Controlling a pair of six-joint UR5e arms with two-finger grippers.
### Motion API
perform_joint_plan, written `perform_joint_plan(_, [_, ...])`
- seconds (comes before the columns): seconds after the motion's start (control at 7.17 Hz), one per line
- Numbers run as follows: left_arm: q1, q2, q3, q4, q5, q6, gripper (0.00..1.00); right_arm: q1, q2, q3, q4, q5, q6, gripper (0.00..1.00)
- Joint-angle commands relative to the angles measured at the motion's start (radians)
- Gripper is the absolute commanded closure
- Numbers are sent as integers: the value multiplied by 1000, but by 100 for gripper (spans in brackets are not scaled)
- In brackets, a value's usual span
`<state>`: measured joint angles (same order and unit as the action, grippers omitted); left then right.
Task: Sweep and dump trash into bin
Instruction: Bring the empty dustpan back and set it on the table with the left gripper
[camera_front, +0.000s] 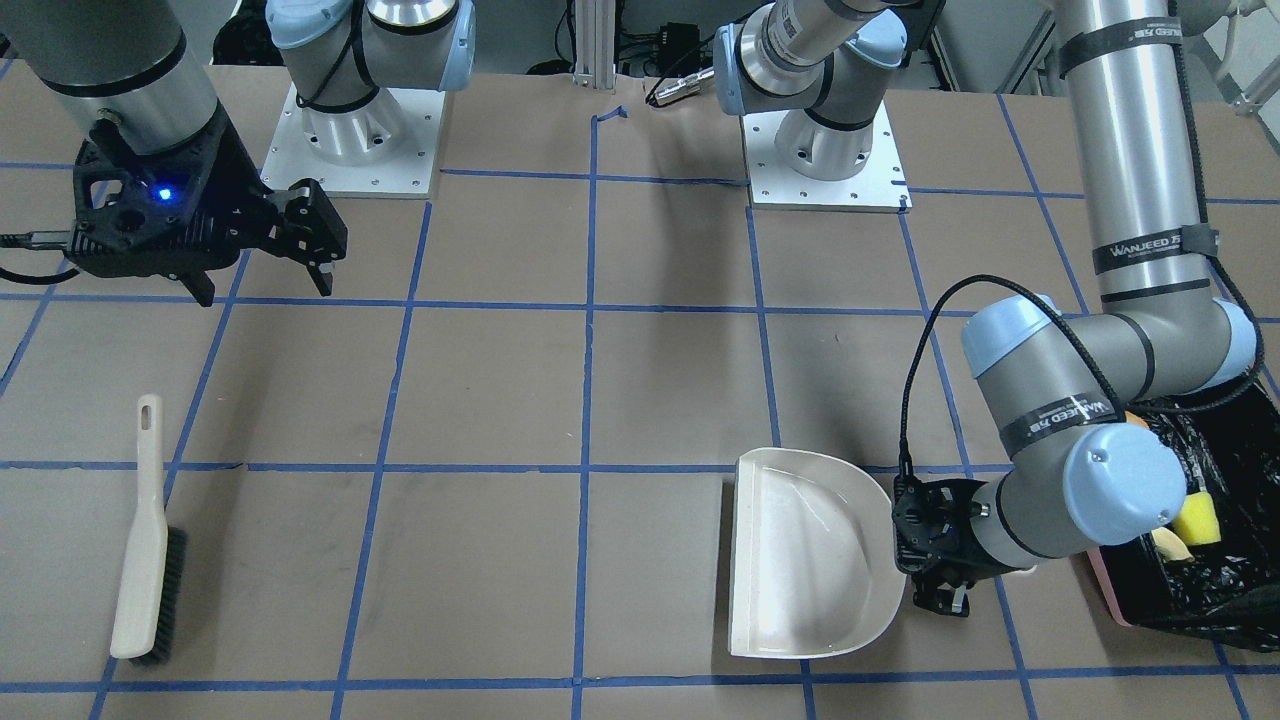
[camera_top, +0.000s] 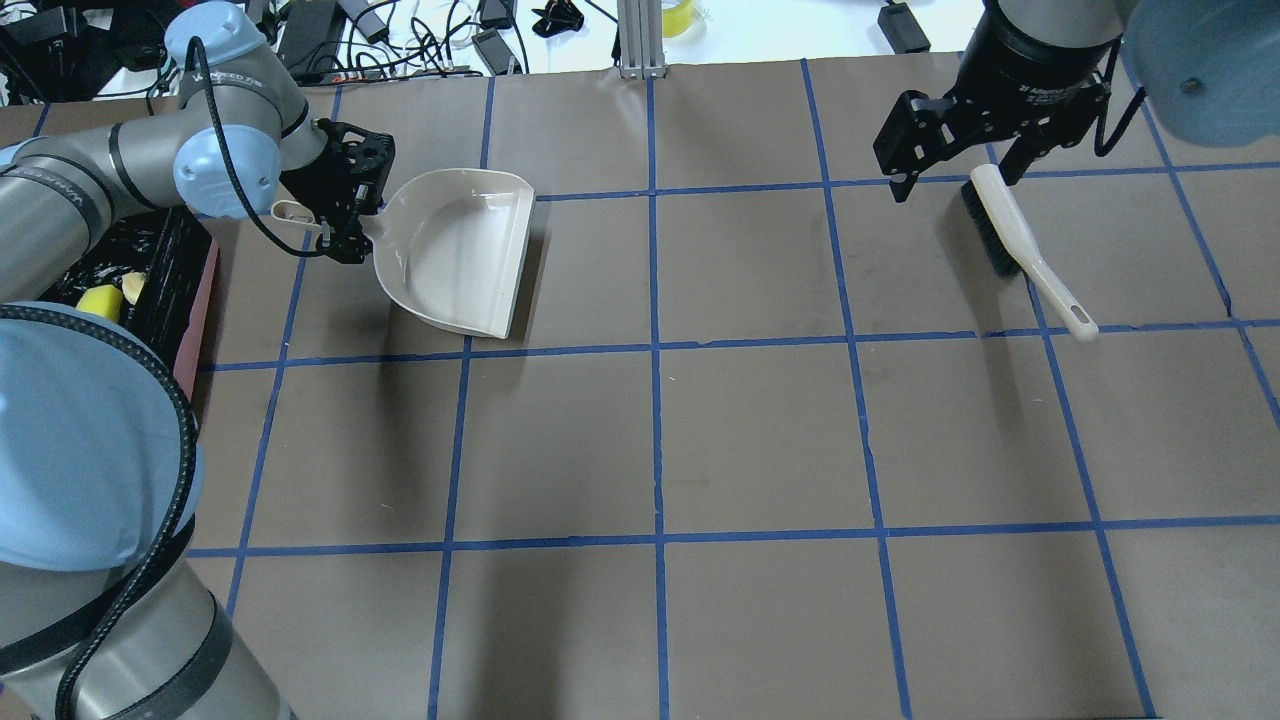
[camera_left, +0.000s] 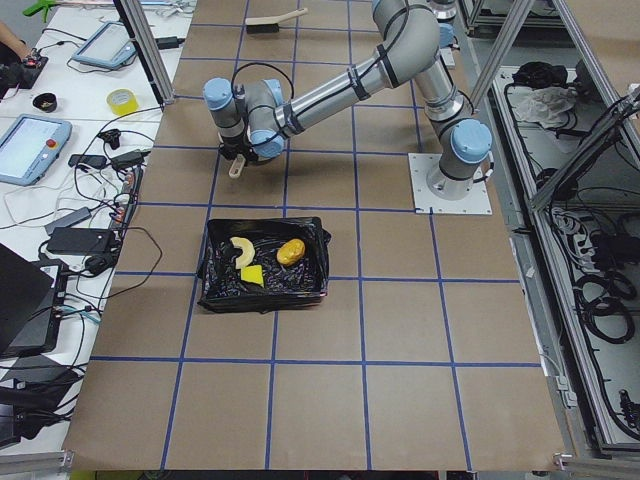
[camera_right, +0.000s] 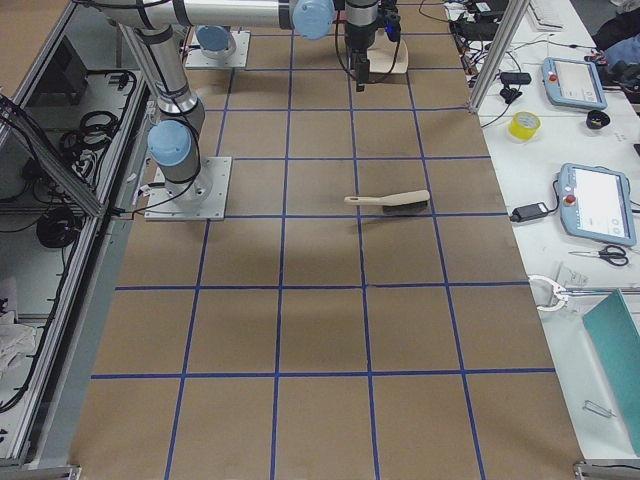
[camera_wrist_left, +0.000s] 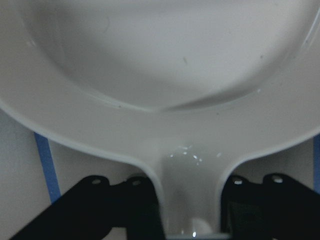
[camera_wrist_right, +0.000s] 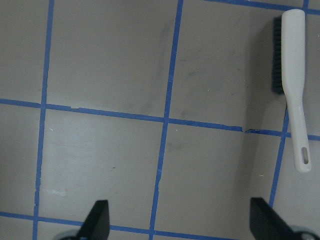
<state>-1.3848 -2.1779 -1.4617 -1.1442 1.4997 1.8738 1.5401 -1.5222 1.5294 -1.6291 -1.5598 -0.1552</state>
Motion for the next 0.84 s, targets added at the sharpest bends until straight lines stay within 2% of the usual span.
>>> perform_joint_plan(0.0, [-5, -10, -3, 9, 4, 1, 100, 0, -1, 0, 2, -5, -1, 0])
perform_joint_plan(0.28, [-5, -16, -9, 12, 2, -4, 100, 0, -1, 3, 2, 4, 0, 0])
perform_joint_plan(0.42, [-5, -25, -17, 41, -2, -4, 84, 0, 1, 3, 2, 4, 0, 0])
perform_joint_plan(0.56, [-5, -25, -31, 46, 1, -4, 77, 0, 1, 5, 0, -6, 0, 0])
perform_joint_plan(0.7, [-7, -20, -32, 46, 1, -16, 63, 0, 2, 6, 2, -6, 2, 0])
